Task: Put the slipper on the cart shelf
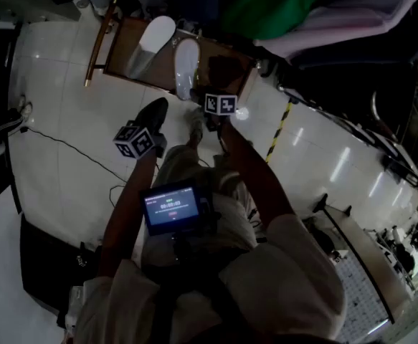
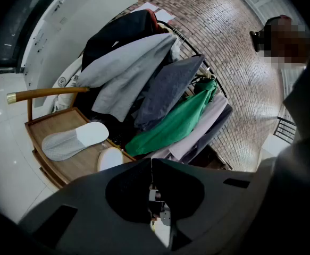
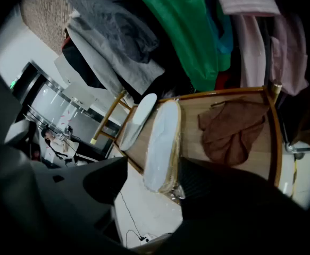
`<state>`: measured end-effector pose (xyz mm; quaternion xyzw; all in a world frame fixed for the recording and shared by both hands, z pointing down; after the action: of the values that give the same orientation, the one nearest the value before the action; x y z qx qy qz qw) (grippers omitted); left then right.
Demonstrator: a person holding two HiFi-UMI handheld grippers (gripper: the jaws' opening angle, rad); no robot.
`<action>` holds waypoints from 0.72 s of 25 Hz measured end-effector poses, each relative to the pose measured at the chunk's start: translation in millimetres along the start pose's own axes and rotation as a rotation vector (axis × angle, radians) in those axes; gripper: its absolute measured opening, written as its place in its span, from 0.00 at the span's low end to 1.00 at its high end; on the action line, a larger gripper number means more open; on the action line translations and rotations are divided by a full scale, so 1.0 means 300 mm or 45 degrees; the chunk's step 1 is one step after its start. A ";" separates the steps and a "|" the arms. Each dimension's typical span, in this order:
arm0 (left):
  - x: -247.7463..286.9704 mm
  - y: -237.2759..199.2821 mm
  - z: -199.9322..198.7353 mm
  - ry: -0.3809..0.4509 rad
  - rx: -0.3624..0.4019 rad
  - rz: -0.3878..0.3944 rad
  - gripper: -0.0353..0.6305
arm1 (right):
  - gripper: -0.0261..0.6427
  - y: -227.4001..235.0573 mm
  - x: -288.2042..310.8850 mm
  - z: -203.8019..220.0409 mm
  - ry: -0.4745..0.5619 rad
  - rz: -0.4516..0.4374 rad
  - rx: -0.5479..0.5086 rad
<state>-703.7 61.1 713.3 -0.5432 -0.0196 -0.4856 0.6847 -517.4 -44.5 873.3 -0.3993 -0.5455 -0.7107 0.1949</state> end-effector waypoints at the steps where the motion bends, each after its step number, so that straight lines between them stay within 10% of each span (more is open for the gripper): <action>1: 0.005 -0.006 0.007 0.003 -0.008 -0.005 0.04 | 0.54 0.018 0.022 -0.003 -0.012 0.025 0.002; 18: -0.099 -0.119 0.159 0.028 -0.121 -0.096 0.04 | 0.53 0.119 0.242 0.039 -0.145 0.181 0.153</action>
<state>-720.0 118.8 742.2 -0.5685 -0.0093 -0.5174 0.6396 -531.6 -33.8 953.1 -0.4642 -0.5677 -0.6372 0.2372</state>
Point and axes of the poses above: the fingertips, and each gripper's own axes: x forward along the fingers, y to its right, z out of its underside, the point moved 8 cm from there along -x, backward along the fingers, and after that the axes turned 15 degrees about -y, right-handed, at the moved point
